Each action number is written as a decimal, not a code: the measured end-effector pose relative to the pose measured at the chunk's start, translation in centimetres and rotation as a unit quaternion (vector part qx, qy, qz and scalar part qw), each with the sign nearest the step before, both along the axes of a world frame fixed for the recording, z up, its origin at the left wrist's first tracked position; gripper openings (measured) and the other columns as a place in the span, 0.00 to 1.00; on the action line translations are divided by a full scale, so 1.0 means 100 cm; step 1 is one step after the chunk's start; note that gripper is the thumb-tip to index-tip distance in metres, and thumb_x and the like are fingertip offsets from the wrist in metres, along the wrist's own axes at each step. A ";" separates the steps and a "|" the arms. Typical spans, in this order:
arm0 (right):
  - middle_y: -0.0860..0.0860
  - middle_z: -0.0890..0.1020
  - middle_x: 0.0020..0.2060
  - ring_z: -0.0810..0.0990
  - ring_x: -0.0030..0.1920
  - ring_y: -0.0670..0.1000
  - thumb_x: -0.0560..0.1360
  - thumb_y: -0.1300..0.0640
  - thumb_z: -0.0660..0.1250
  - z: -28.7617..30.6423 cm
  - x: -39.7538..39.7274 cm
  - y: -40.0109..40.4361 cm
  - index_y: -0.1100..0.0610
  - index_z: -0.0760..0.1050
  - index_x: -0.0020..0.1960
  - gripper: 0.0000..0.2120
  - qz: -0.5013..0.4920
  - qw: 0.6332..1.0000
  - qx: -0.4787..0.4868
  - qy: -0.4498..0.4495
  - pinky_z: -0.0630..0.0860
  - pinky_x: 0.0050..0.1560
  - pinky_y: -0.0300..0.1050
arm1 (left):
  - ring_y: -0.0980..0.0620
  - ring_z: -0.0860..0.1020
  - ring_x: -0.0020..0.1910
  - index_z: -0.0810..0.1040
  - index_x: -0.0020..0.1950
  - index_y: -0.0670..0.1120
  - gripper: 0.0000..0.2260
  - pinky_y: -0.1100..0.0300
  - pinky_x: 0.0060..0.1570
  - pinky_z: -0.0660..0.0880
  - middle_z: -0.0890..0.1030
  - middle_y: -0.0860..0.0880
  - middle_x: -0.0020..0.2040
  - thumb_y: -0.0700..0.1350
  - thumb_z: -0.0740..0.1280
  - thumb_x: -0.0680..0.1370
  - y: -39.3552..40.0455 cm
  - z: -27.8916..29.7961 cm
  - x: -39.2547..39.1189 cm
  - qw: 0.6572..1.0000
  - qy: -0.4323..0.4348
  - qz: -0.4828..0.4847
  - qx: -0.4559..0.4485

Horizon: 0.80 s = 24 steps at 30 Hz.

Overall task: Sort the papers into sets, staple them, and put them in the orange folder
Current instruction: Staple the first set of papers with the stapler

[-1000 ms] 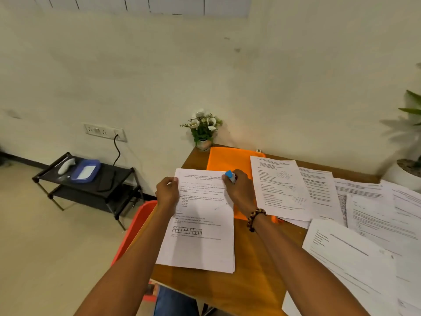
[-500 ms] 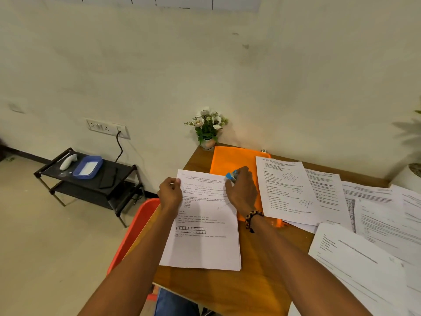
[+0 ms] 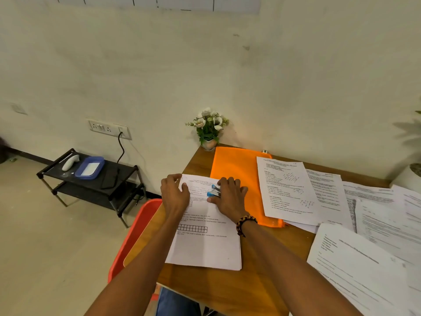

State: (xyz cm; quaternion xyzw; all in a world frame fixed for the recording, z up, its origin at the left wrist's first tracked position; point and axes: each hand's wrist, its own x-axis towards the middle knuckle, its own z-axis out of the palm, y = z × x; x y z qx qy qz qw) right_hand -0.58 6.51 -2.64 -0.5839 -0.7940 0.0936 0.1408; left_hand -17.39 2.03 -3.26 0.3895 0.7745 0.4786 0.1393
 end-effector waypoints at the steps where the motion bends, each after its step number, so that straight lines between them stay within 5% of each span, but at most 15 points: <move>1: 0.51 0.74 0.61 0.69 0.63 0.55 0.72 0.35 0.71 0.000 0.003 -0.001 0.50 0.70 0.65 0.29 -0.008 1.000 -0.004 0.012 0.64 0.57 0.54 | 0.47 0.76 0.60 0.74 0.64 0.48 0.14 0.49 0.57 0.80 0.75 0.47 0.63 0.44 0.69 0.79 -0.002 0.001 0.005 0.999 0.034 0.001 0.007; 7: 0.50 0.77 0.58 0.72 0.60 0.54 0.76 0.45 0.71 -0.004 0.031 -0.013 0.49 0.73 0.60 0.16 -0.044 0.990 0.046 0.128 0.67 0.55 0.53 | 0.52 0.77 0.54 0.78 0.57 0.49 0.09 0.56 0.51 0.80 0.80 0.49 0.56 0.43 0.70 0.78 -0.013 0.007 0.050 0.988 0.110 -0.093 0.061; 12: 0.51 0.78 0.53 0.74 0.55 0.55 0.78 0.50 0.67 0.004 0.064 -0.022 0.51 0.74 0.54 0.08 -0.081 0.984 0.112 0.115 0.69 0.53 0.53 | 0.57 0.77 0.47 0.79 0.53 0.48 0.04 0.62 0.47 0.76 0.83 0.51 0.50 0.43 0.69 0.79 -0.016 0.004 0.094 0.970 0.120 -0.195 0.082; 18: 0.57 0.76 0.64 0.72 0.65 0.60 0.76 0.47 0.66 0.006 0.106 -0.031 0.55 0.71 0.67 0.22 -0.140 0.988 0.070 0.008 0.71 0.64 0.60 | 0.53 0.81 0.50 0.79 0.55 0.49 0.08 0.57 0.50 0.80 0.83 0.52 0.53 0.48 0.67 0.78 -0.005 0.004 0.129 0.956 0.113 -0.262 0.066; 24: 0.56 0.75 0.63 0.73 0.63 0.59 0.75 0.52 0.67 -0.004 0.114 -0.052 0.54 0.66 0.69 0.24 -0.056 0.997 0.023 -0.040 0.72 0.62 0.56 | 0.53 0.78 0.57 0.78 0.61 0.50 0.09 0.59 0.55 0.74 0.81 0.51 0.58 0.48 0.66 0.81 0.010 -0.001 0.157 0.934 0.133 -0.325 0.065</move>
